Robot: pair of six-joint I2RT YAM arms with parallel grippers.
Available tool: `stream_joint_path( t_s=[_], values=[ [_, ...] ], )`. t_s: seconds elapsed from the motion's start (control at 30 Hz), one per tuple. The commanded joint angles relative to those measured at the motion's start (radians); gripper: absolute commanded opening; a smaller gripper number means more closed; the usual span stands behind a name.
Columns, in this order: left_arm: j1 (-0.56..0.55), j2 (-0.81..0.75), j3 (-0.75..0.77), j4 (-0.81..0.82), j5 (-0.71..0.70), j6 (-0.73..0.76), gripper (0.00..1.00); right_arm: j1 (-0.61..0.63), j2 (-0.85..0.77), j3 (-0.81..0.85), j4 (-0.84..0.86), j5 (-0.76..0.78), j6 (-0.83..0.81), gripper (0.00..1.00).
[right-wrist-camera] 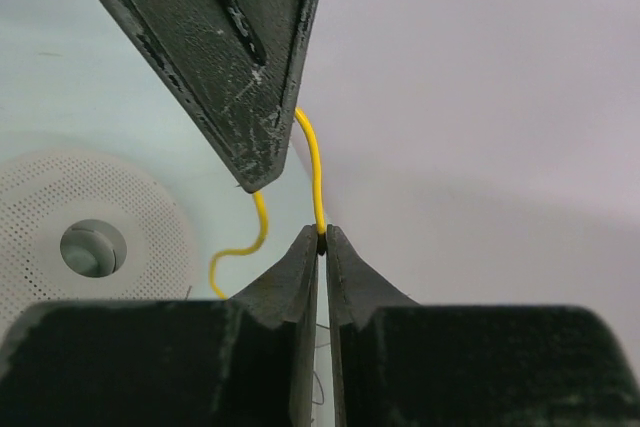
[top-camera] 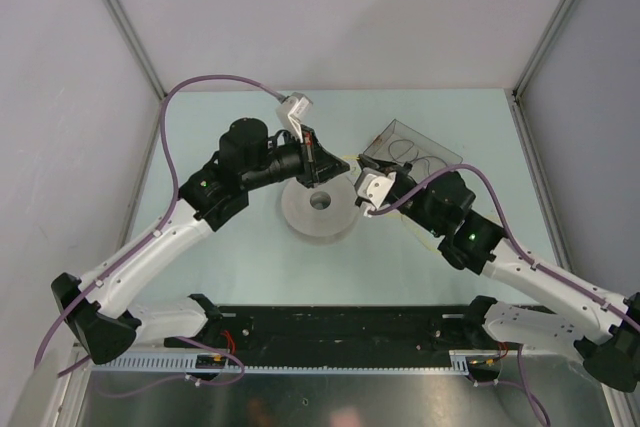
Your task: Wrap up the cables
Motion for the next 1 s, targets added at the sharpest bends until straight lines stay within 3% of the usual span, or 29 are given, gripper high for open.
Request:
stream_joint_path(
  t_s=[0.0,0.3,0.57,0.7,0.8,0.97],
  values=[
    [0.006,-0.011,0.017,0.052,0.04,-0.015,0.0,-0.02,-0.008,0.0,-0.011,0.016,0.036,0.1],
    [0.005,-0.013,0.013,0.06,0.032,-0.007,0.0,-0.035,-0.02,0.001,-0.049,-0.037,0.04,0.22],
    [0.006,-0.021,-0.001,0.059,-0.046,0.045,0.0,-0.072,-0.082,0.027,-0.105,-0.04,0.06,0.74],
    [0.006,-0.011,-0.002,0.06,-0.042,0.035,0.0,-0.089,-0.112,0.033,-0.139,-0.101,0.1,0.89],
    [0.005,0.002,0.005,0.06,-0.028,0.02,0.0,-0.078,-0.102,0.033,-0.102,-0.14,0.113,0.94],
    [0.006,0.008,0.015,0.065,-0.002,0.001,0.0,-0.055,-0.057,0.033,-0.028,-0.171,0.119,0.92]
  ],
)
